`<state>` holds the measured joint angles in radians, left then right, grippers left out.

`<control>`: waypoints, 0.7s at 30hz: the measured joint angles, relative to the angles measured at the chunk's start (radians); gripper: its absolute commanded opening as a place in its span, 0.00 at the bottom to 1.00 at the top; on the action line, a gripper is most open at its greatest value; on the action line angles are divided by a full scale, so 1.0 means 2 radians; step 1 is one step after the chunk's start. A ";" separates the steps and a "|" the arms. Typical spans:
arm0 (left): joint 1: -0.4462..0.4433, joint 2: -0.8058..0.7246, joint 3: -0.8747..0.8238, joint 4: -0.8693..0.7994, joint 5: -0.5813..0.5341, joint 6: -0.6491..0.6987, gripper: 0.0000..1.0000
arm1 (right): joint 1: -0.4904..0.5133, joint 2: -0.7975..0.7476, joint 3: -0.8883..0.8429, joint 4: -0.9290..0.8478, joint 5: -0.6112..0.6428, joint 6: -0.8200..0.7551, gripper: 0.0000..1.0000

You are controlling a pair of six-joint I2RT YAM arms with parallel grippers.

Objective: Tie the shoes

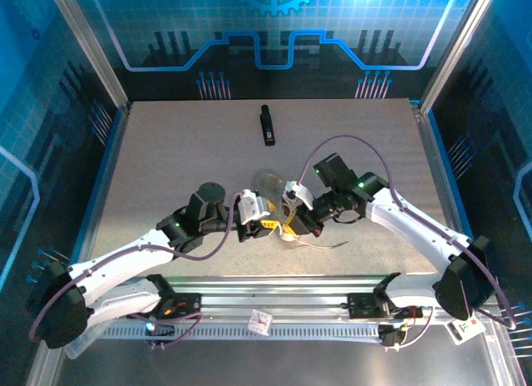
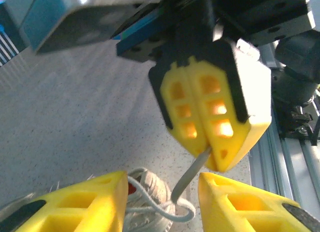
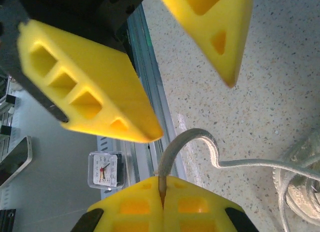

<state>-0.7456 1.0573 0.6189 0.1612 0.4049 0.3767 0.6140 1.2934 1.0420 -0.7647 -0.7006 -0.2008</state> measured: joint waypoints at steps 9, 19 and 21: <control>-0.018 0.018 0.007 -0.019 0.012 0.023 0.28 | -0.001 0.003 0.000 -0.006 0.001 -0.002 0.00; -0.022 0.018 0.007 -0.029 0.013 0.017 0.00 | -0.003 0.011 0.006 -0.006 0.000 -0.001 0.08; -0.022 0.018 0.005 -0.025 0.009 0.002 0.00 | -0.003 0.011 0.006 -0.006 0.001 0.005 0.23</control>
<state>-0.7887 1.0931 0.6289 0.1104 0.4232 0.3817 0.6071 1.3151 1.0538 -0.7761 -0.6983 -0.1913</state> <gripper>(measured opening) 0.045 0.097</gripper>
